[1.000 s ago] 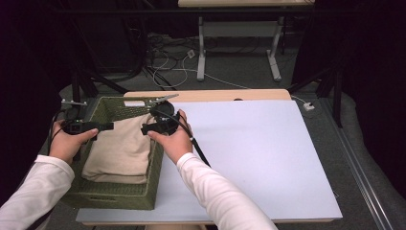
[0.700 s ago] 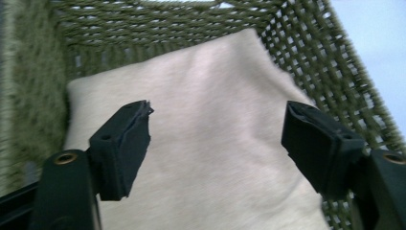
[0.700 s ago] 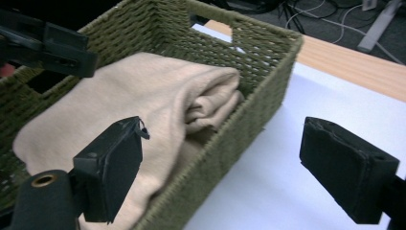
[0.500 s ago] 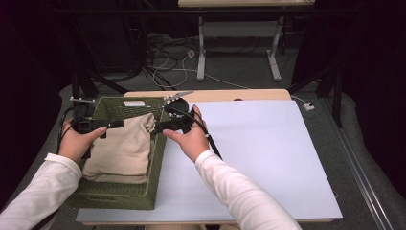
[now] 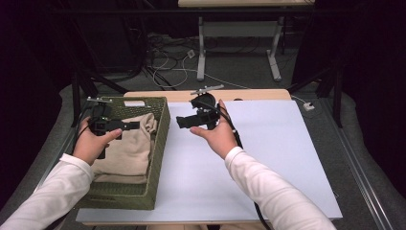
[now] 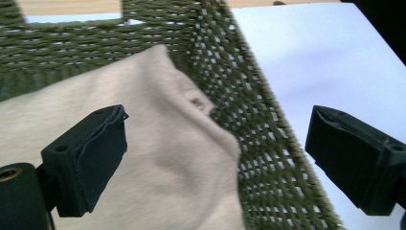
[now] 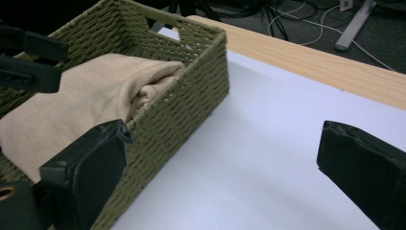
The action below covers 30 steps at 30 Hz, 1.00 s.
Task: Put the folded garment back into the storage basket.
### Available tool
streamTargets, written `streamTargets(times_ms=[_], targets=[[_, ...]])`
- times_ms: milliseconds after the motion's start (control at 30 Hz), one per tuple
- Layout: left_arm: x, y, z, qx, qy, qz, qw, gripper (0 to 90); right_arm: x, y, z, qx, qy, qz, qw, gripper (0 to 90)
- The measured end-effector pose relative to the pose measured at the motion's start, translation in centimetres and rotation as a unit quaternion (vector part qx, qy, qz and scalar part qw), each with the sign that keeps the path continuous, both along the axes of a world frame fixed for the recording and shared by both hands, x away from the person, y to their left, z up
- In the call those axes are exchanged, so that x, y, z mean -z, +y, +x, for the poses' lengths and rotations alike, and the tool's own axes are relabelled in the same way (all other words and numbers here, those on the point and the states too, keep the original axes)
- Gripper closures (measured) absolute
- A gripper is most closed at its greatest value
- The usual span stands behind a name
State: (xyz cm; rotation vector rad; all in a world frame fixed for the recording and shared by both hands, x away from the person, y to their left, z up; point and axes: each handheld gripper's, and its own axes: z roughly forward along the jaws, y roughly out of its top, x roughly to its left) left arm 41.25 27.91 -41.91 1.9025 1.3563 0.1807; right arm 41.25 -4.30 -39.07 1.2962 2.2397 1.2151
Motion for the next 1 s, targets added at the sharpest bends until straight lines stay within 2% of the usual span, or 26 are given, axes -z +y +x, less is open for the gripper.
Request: streamTargets(times_ms=[133,300,400,700,767,1000], targets=[[-0.3,-1.0,-0.4,0.007,-0.008,-0.002,0.9999,5.7,-0.3,-1.6,-0.1,-0.001,-0.005,0.004,1.0000,2.2],[-0.8,-2.2,-1.0,0.018,-0.019,-0.004,0.9996,1.4,-0.5,-3.5,-0.6,-0.003,-0.011,-0.004,0.9999,1.9],[-1.0,-2.9,-1.2,0.023,-0.029,-0.002,0.9993,1.2,-0.4,-4.4,-0.9,0.006,-0.011,-0.003,0.9999,1.9],[-1.1,-5.0,-2.1,0.041,-0.041,-0.011,0.9983,0.5,-0.2,-8.2,-2.2,0.024,-0.017,-0.006,0.9996,1.9],[-1.1,-5.3,-2.3,0.048,-0.042,-0.006,0.9979,0.5,-0.2,-9.1,-2.7,0.027,-0.018,-0.008,0.9994,1.9],[-0.9,-6.4,-3.2,0.064,-0.047,-0.022,0.9966,0.5,0.3,-11.9,-4.1,0.038,-0.013,-0.002,0.9992,0.0]])
